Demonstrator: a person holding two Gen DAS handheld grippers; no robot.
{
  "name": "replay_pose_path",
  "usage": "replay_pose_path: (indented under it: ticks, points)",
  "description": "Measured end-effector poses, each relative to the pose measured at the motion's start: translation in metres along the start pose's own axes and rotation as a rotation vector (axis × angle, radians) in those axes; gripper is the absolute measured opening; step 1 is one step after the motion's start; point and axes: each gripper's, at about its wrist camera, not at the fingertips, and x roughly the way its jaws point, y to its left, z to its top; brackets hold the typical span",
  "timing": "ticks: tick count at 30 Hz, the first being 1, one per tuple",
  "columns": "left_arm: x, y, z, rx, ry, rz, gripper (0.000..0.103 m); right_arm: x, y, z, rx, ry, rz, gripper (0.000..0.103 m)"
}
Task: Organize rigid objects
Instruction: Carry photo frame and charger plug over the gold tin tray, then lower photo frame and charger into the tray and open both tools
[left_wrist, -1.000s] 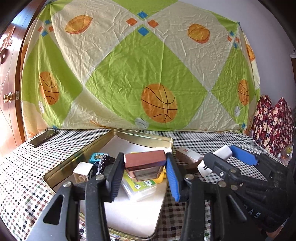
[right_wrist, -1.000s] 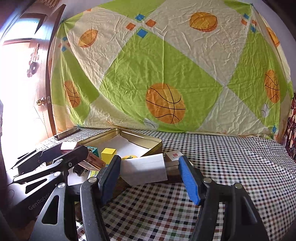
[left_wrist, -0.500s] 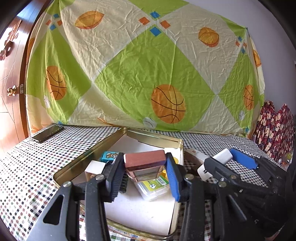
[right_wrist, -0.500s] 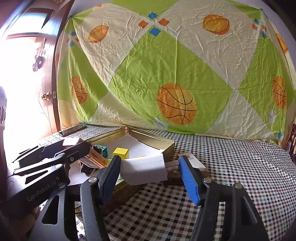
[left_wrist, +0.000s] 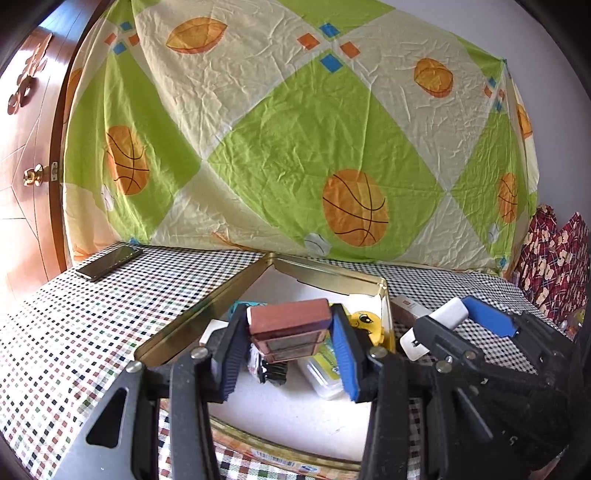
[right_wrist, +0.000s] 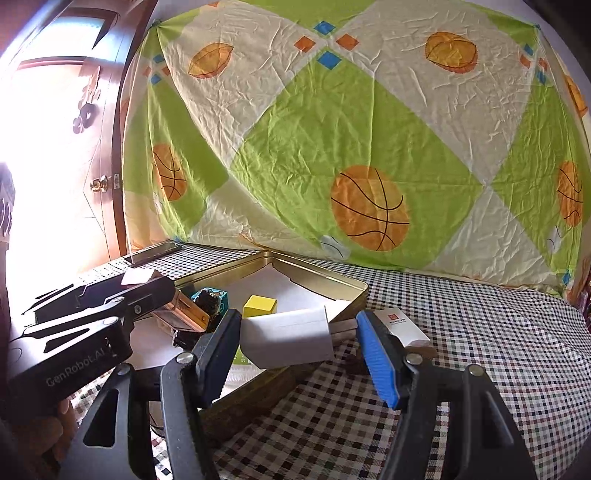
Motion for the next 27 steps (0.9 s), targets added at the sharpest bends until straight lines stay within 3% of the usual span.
replay_pose_path:
  ticks: [21,26,27]
  points:
    - [0.041,0.031,0.012,0.057,0.106,0.109,0.043,0.077,0.031,0.022,-0.023,0.177,0.105,0.067]
    - [0.050,0.040,0.009,0.024,0.140,0.106,0.053,0.083,0.027,0.022,-0.007,0.194,0.117,0.072]
    - [0.048,0.040,0.009,0.020,0.132,0.111,0.061,0.081,0.026,0.022,-0.003,0.186,0.121,0.072]
